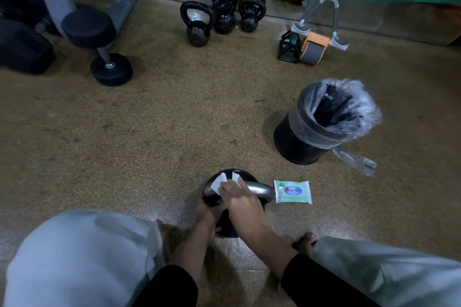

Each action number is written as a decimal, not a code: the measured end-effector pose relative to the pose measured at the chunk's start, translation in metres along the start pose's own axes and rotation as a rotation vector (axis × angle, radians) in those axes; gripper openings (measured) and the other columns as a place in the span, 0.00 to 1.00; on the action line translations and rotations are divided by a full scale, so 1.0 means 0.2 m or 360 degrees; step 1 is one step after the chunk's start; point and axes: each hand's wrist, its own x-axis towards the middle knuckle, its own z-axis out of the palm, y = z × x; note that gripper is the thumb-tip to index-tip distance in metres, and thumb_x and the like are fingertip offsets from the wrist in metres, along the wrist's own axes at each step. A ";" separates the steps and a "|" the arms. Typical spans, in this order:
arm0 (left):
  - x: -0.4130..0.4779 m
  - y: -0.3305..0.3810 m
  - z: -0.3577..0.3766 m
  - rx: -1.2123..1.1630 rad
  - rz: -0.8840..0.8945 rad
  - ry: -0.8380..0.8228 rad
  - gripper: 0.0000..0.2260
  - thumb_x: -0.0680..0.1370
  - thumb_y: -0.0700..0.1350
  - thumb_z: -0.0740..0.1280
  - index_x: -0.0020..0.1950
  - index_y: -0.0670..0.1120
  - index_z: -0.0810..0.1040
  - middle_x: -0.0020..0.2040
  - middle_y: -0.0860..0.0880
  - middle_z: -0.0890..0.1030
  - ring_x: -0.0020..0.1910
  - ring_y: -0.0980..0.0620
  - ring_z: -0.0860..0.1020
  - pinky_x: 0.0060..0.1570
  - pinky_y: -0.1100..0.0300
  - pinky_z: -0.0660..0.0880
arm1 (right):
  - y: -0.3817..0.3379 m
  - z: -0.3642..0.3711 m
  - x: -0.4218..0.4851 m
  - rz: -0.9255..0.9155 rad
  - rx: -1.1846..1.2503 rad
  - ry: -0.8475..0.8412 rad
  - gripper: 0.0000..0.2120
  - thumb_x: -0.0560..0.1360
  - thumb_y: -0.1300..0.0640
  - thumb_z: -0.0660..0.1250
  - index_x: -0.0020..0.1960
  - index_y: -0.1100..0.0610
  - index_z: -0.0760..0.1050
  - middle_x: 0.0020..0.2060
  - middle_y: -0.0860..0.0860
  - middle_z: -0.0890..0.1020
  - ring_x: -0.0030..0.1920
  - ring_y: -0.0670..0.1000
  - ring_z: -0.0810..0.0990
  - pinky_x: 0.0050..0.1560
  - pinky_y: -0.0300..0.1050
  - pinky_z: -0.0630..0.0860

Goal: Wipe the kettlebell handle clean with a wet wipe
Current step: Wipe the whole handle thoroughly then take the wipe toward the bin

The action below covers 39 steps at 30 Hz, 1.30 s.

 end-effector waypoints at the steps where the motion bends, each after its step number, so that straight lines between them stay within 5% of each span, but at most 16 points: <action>1: -0.01 0.01 0.00 0.0010 0.0005 0.0010 0.23 0.70 0.48 0.75 0.63 0.49 0.73 0.57 0.44 0.80 0.54 0.42 0.78 0.46 0.46 0.80 | 0.00 -0.01 -0.02 -0.0051 -0.0007 0.0052 0.22 0.65 0.66 0.51 0.42 0.58 0.83 0.41 0.50 0.84 0.45 0.48 0.84 0.62 0.46 0.73; 4: 0.01 0.00 -0.01 -0.0047 0.0020 -0.0001 0.24 0.70 0.46 0.76 0.63 0.49 0.72 0.58 0.45 0.80 0.56 0.42 0.77 0.41 0.50 0.78 | 0.05 0.00 -0.04 -0.0077 0.0004 0.0115 0.23 0.63 0.64 0.50 0.41 0.56 0.84 0.43 0.48 0.85 0.46 0.46 0.84 0.58 0.46 0.77; 12: 0.02 -0.02 0.00 -0.0015 0.0046 -0.0011 0.19 0.70 0.47 0.75 0.58 0.48 0.76 0.52 0.45 0.83 0.51 0.43 0.81 0.43 0.47 0.81 | 0.07 0.07 -0.07 -0.0279 -0.0069 0.0009 0.21 0.69 0.61 0.53 0.49 0.55 0.83 0.51 0.47 0.84 0.56 0.47 0.82 0.67 0.46 0.70; 17: 0.02 0.00 -0.01 -0.0063 0.0046 0.0010 0.22 0.69 0.45 0.77 0.60 0.47 0.74 0.55 0.44 0.81 0.54 0.41 0.78 0.40 0.49 0.78 | 0.13 0.02 -0.02 -0.0222 -0.0083 0.0086 0.21 0.68 0.61 0.54 0.47 0.55 0.85 0.50 0.48 0.85 0.52 0.48 0.84 0.58 0.48 0.77; 25: 0.01 0.00 0.00 -0.0039 0.0039 0.0006 0.22 0.69 0.46 0.77 0.60 0.47 0.75 0.54 0.44 0.82 0.52 0.42 0.79 0.40 0.49 0.79 | 0.17 0.07 -0.06 -0.0487 -0.0102 0.0127 0.19 0.69 0.61 0.56 0.50 0.55 0.84 0.52 0.47 0.85 0.54 0.48 0.83 0.60 0.48 0.75; 34: 0.00 0.00 -0.01 -0.0027 0.0020 0.0009 0.21 0.71 0.46 0.75 0.61 0.47 0.73 0.55 0.44 0.81 0.53 0.42 0.79 0.43 0.47 0.80 | 0.14 0.08 -0.02 -0.0477 -0.0165 0.0229 0.21 0.66 0.63 0.54 0.46 0.57 0.85 0.49 0.48 0.86 0.52 0.50 0.84 0.56 0.49 0.78; 39: -0.02 0.02 -0.01 -0.0085 0.0014 -0.0004 0.25 0.70 0.44 0.77 0.63 0.48 0.70 0.55 0.47 0.76 0.57 0.43 0.74 0.45 0.47 0.75 | 0.17 0.01 0.01 -0.0043 0.0029 0.0121 0.24 0.63 0.67 0.57 0.55 0.55 0.81 0.51 0.49 0.84 0.52 0.53 0.83 0.51 0.44 0.79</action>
